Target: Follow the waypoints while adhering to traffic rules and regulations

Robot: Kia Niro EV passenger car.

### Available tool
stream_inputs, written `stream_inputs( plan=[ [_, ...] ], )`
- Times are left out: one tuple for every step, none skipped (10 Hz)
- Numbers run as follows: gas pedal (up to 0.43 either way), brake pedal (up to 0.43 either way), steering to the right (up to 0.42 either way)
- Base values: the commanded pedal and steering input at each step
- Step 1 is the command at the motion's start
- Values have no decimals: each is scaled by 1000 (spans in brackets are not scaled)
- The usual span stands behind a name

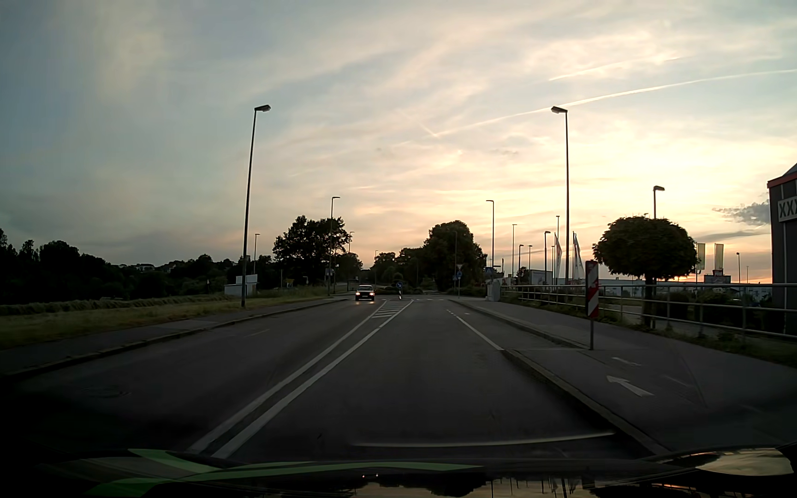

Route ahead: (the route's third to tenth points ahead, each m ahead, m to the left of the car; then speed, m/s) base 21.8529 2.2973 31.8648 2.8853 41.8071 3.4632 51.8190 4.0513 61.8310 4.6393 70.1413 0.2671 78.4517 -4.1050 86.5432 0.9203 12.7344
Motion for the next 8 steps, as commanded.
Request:
stream_inputs(
  plan=[
    [0, 0, -5],
    [0, 0, -5],
    [0, 0, -5],
    [0, 0, -4],
    [0, 0, -2],
    [0, 12, 2],
    [0, 49, 2],
    [0, 79, 2]
  ],
)
